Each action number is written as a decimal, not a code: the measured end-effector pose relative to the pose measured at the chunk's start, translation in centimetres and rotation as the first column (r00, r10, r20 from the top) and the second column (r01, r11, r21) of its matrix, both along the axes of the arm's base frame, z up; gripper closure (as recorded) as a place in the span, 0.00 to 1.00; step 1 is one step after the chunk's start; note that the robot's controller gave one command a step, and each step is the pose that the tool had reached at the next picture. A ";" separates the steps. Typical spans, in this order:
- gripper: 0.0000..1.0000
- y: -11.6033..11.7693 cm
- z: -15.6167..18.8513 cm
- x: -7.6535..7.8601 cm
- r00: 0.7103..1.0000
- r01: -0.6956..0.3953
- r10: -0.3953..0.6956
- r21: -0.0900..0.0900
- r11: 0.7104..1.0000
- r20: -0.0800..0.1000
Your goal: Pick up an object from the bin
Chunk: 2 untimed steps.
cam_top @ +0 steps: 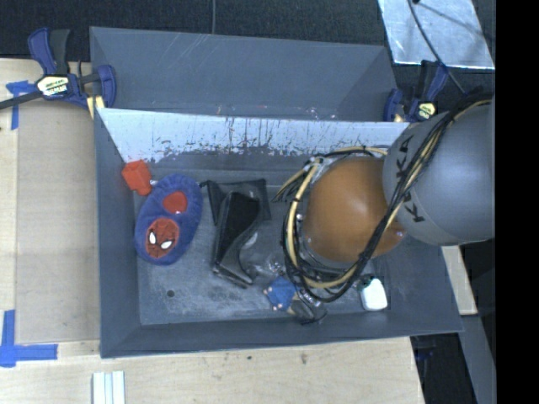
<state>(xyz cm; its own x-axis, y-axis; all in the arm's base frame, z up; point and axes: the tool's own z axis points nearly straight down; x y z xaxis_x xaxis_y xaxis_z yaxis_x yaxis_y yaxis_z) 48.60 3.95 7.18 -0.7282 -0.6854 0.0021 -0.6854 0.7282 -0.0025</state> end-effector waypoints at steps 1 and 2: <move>0.00 -0.1 0.1 0.1 1.000 0.001 -0.001 -0.001 1.000 0.002; 1.00 0.0 0.3 0.1 1.000 0.000 0.000 0.000 1.000 0.004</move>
Offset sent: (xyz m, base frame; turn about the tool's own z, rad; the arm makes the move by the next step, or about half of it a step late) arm 0.0000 0.0000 0.0000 0.0000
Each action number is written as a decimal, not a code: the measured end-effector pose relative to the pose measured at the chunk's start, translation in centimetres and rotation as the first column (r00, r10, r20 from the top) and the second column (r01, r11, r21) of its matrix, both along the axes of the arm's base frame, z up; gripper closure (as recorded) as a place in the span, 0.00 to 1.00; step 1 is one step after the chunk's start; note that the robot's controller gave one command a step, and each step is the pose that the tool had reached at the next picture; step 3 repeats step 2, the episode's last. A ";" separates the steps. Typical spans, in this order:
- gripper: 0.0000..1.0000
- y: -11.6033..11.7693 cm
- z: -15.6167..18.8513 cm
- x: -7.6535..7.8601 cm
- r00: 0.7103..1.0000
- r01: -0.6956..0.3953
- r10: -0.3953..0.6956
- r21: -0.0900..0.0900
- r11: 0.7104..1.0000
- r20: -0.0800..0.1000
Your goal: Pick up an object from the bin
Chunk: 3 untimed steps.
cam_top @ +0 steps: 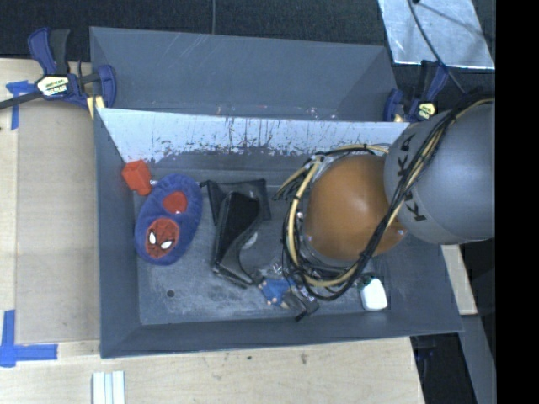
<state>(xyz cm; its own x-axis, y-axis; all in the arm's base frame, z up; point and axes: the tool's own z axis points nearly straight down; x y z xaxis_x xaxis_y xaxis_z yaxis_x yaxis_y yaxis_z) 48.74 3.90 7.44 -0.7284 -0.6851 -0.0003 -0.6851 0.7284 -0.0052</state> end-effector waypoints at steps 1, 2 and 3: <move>1.00 0.0 4.6 0.2 1.000 0.003 -0.003 0.005 1.000 0.003; 1.00 0.0 11.5 0.4 1.000 0.005 -0.005 0.005 1.000 0.006; 1.00 0.0 11.5 0.4 1.000 0.005 -0.005 0.005 1.000 0.006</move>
Offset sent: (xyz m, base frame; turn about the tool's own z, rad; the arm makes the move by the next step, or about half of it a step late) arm -0.0001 -0.0001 0.0433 0.0000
